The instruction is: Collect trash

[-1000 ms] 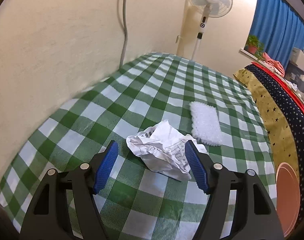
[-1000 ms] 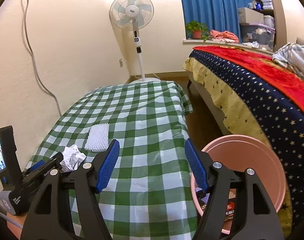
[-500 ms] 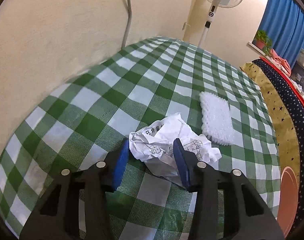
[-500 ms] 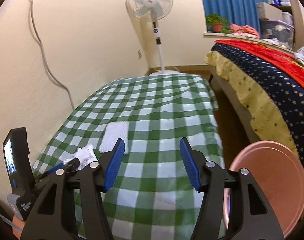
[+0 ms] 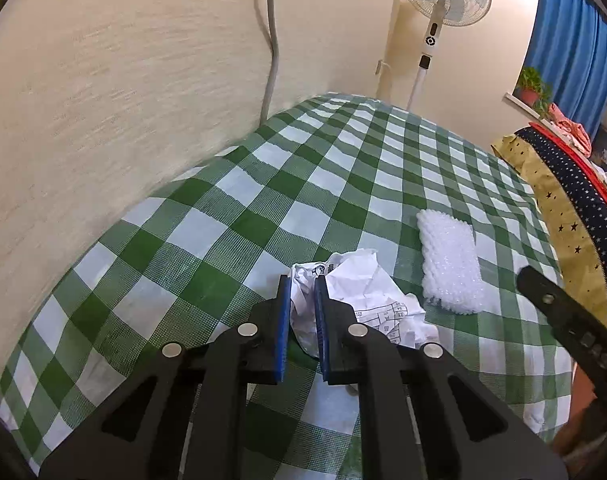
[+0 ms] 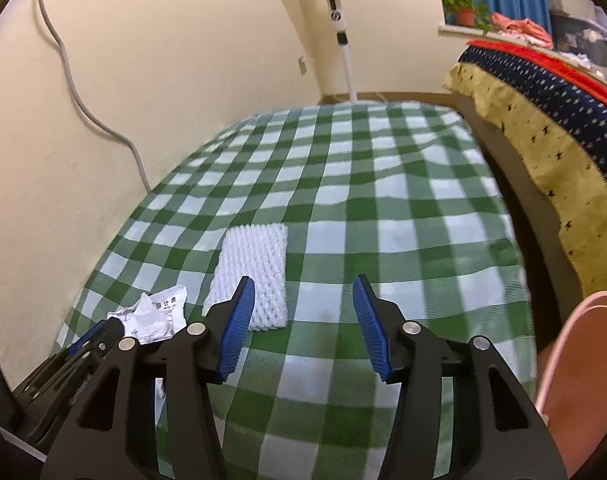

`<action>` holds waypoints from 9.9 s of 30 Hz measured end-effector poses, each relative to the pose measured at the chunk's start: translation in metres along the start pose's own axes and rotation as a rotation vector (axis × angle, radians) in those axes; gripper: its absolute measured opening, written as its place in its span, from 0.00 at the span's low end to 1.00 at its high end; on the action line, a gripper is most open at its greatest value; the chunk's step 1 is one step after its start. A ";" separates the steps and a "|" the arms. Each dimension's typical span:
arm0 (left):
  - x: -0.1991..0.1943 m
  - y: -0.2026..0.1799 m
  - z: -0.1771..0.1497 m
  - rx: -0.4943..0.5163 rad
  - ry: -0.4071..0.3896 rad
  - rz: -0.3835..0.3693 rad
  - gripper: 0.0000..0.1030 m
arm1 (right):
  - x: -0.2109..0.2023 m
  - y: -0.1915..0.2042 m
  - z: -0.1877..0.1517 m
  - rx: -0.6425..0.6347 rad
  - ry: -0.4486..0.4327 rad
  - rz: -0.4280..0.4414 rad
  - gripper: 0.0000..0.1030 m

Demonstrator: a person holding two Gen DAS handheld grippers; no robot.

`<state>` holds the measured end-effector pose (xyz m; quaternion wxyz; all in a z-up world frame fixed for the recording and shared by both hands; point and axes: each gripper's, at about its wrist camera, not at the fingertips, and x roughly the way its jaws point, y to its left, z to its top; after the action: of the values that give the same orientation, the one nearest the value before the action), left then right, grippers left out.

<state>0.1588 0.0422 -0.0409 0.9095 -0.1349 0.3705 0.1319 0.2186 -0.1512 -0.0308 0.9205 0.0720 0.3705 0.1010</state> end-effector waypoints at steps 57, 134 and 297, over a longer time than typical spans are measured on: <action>-0.029 -0.029 -0.013 0.090 0.026 -0.157 0.22 | -0.110 -0.024 -0.013 -0.064 -0.031 -0.053 0.11; -0.094 -0.229 -0.110 0.532 -0.015 -0.679 0.22 | -0.250 -0.185 -0.079 0.254 -0.188 -0.616 0.12; -0.191 -0.018 -0.089 0.293 -0.153 -0.258 0.92 | -0.260 -0.024 -0.122 -0.010 -0.206 -0.357 0.95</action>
<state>-0.0243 -0.0316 0.0357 0.9541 -0.0373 0.2954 -0.0308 -0.0469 -0.2299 0.0502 0.9571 0.0107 0.2809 -0.0699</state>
